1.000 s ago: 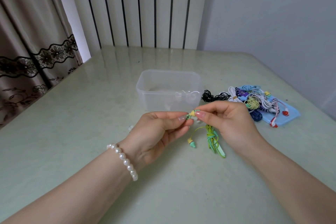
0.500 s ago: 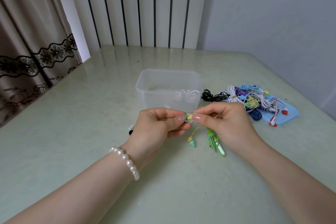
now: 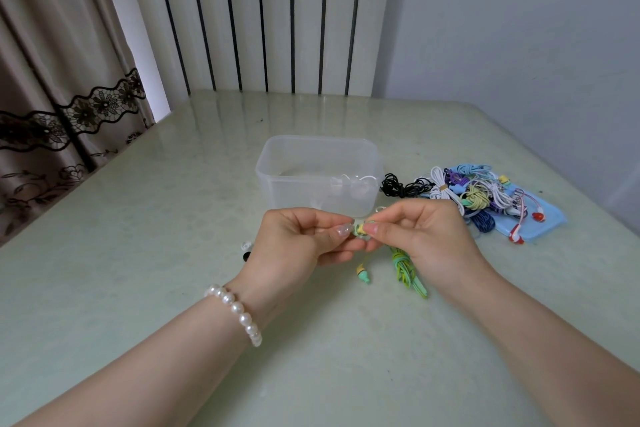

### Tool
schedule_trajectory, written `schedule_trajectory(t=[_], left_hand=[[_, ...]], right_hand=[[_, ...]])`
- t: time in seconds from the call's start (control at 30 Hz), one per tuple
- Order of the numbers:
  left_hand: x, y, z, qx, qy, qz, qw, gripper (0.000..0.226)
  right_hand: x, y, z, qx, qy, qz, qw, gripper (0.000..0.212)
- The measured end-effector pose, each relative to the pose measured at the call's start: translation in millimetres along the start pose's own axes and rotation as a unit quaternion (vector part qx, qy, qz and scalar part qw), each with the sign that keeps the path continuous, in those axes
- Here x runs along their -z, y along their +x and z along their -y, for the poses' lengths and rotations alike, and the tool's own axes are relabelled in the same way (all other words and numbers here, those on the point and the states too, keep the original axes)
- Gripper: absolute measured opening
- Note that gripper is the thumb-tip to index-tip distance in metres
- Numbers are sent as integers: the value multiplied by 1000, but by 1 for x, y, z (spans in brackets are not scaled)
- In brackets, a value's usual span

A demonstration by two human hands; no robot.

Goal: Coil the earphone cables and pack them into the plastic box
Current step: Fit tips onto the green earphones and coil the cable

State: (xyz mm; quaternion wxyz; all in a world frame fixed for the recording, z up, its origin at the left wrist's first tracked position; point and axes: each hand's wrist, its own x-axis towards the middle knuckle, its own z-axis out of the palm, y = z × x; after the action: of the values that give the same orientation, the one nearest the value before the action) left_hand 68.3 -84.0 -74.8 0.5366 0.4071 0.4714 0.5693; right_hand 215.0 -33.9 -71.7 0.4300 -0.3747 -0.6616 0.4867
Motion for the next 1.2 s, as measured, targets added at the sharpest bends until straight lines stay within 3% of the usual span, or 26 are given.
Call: schedule_trajectory(t=[0.4,0.63,0.9,1.07,1.2], left_hand=[[-1,0,0,8,14,-2,1000,11],[-7,-4,-3,-1,-13,-23,1000,17],[0,2,-3,22,-29,-34,999,14],[2,3,-3,58,-77,13,995,16],[3,3,-2,65,-65,17,996,8]], right_hand=[[-6,-1,-3,17,-24,-31,999,17],[-11,-5,-3,54,-104,-51,992,25],[0,-1,4,-3,13,-23,1000,15],[-2,-4,8,-36,71,24,997,5],[-1,-4,10,-47,65,37,996,11]])
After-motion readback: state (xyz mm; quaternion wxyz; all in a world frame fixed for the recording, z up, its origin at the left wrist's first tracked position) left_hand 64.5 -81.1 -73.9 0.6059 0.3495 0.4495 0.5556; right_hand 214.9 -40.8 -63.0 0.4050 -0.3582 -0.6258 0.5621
